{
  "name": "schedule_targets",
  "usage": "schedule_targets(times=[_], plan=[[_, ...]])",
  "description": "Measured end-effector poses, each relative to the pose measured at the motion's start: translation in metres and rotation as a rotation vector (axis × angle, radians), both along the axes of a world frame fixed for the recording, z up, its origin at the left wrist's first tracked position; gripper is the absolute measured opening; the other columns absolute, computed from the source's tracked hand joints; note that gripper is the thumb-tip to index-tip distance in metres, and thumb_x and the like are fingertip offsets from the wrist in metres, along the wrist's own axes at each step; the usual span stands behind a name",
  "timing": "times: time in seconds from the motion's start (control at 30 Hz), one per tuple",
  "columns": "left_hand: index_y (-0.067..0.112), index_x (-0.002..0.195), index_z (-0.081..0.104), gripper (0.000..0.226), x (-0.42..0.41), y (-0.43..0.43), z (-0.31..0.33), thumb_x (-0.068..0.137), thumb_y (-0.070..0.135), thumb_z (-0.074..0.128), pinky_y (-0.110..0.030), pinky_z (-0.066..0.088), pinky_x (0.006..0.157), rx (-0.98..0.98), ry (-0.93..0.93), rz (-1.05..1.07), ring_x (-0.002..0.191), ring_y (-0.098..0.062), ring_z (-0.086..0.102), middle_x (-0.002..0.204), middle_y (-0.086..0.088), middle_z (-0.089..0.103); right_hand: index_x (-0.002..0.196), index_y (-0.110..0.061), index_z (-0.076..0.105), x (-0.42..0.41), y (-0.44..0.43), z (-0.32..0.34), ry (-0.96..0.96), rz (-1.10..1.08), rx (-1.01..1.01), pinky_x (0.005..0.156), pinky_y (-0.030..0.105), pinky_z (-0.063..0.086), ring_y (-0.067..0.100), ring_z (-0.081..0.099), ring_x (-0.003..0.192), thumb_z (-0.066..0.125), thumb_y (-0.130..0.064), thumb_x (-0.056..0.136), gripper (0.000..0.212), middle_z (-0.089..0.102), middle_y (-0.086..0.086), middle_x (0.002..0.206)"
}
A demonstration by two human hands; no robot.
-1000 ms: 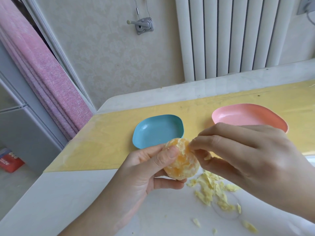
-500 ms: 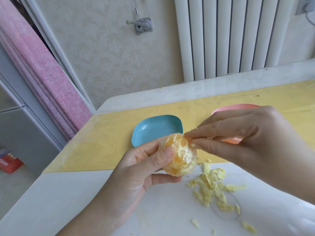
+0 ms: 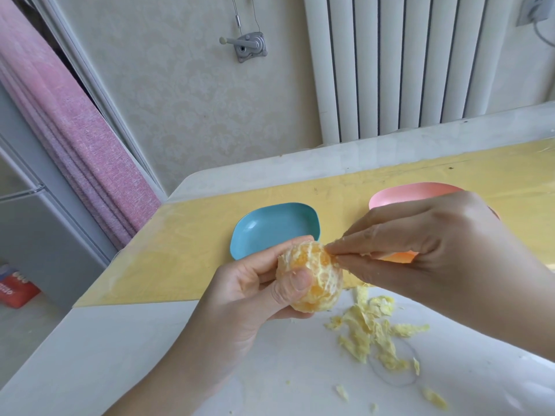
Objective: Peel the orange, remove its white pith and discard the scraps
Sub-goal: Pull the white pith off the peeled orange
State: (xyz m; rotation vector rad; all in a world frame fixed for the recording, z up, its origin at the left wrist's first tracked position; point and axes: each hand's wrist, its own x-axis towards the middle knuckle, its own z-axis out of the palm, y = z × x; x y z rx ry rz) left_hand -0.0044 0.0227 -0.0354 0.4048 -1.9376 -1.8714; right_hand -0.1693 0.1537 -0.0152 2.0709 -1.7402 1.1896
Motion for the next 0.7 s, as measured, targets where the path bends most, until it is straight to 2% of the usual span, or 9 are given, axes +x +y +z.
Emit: schedule_targets(times=[0.27,0.4,0.6,0.7], plan=[[0.031,0.115,0.068,0.065,0.0007,-0.0001,-0.0003,0.056,0.054,0.083,-0.024,0.055,0.071,-0.039,0.026,0.010,0.095,-0.014,0.069,0.109,0.000,0.072,0.077,-0.018,0.077,0.0038,-0.0011,-0.0068,-0.006,-0.055,-0.084,0.057,0.012,0.048,-0.002,0.062,0.063,0.071,-0.016,0.075,0.006,0.069,-0.011,0.069],[0.031,0.116,0.067,0.066,0.0002,-0.0006,-0.0008,0.055,0.053,0.083,-0.025,0.055,0.072,-0.047,0.032,0.010,0.097,-0.015,0.068,0.111,-0.001,0.072,0.076,-0.017,0.077,0.0054,-0.0010,-0.0076,0.011,-0.080,-0.083,0.059,0.011,0.048,-0.002,0.063,0.064,0.071,-0.015,0.074,0.007,0.069,-0.011,0.069],[0.031,0.117,0.066,0.068,-0.0001,0.0002,-0.0009,0.055,0.053,0.083,-0.024,0.054,0.073,-0.054,0.037,-0.003,0.097,-0.013,0.068,0.111,0.001,0.071,0.074,-0.018,0.075,0.0065,-0.0024,-0.0080,0.029,-0.107,-0.103,0.064,0.001,0.043,-0.002,0.061,0.063,0.066,-0.018,0.078,0.009,0.066,-0.011,0.067],[0.029,0.119,0.065,0.070,0.0005,0.0000,-0.0004,0.056,0.053,0.083,-0.024,0.054,0.074,-0.053,0.031,-0.021,0.100,-0.014,0.068,0.113,0.000,0.071,0.071,-0.021,0.074,0.0064,-0.0016,-0.0076,-0.072,-0.092,-0.094,0.061,0.004,0.046,-0.003,0.062,0.061,0.071,-0.012,0.072,0.009,0.065,-0.014,0.064]])
